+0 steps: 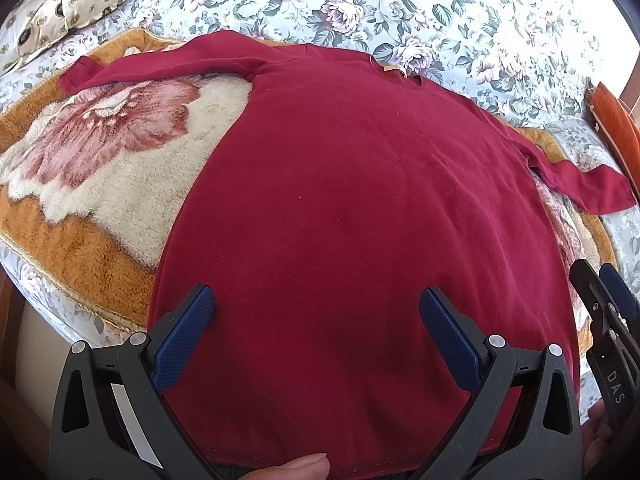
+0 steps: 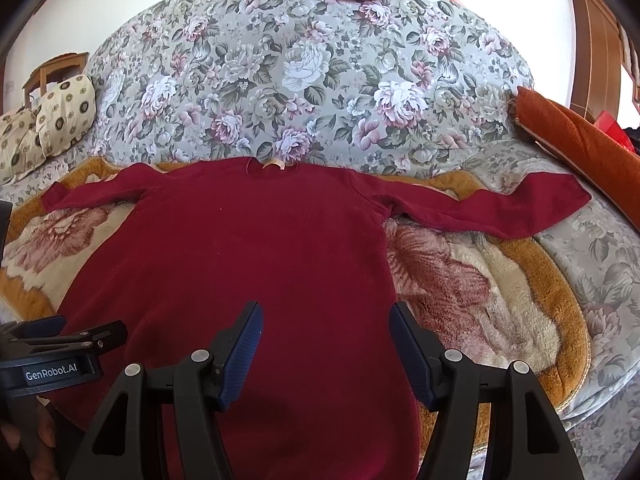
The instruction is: Fold small clothes
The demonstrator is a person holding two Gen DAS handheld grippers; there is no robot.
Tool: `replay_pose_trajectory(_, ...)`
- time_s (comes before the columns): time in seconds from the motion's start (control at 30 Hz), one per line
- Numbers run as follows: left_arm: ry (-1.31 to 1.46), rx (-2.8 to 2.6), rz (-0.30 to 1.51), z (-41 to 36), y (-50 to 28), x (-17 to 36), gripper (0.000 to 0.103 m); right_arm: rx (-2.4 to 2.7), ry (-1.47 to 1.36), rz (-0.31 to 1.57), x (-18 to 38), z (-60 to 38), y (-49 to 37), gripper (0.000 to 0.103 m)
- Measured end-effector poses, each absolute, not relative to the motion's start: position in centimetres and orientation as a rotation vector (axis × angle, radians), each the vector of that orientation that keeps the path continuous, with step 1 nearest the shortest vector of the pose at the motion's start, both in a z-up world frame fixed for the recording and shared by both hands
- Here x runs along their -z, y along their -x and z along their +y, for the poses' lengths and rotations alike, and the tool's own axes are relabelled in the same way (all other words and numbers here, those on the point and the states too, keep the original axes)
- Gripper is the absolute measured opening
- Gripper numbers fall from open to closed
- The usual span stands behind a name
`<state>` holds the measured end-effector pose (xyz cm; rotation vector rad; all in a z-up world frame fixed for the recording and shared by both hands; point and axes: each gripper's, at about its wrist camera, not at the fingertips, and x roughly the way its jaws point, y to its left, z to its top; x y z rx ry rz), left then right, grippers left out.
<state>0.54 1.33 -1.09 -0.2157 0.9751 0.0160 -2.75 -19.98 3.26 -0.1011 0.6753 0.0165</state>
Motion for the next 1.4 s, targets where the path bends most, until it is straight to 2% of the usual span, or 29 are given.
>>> replay_pose_trajectory(0.83,0.277,-0.011,0.987,2.3,-0.4,1.3,0.103,0.005,0.162,0.663,-3.2,-19.4,3.1,0.063)
replay_pose_trajectory(1.1,0.225,-0.043,1.017,2.0,-1.1,0.9,0.103,-0.039,0.149,0.598,-5.5,-18.8,2.8,0.063)
replay_pose_trajectory(1.4,0.134,-0.090,0.802,5.7,-5.5,-5.5,0.103,-0.081,0.130,0.518,-8.3,-16.5,-1.0,0.063)
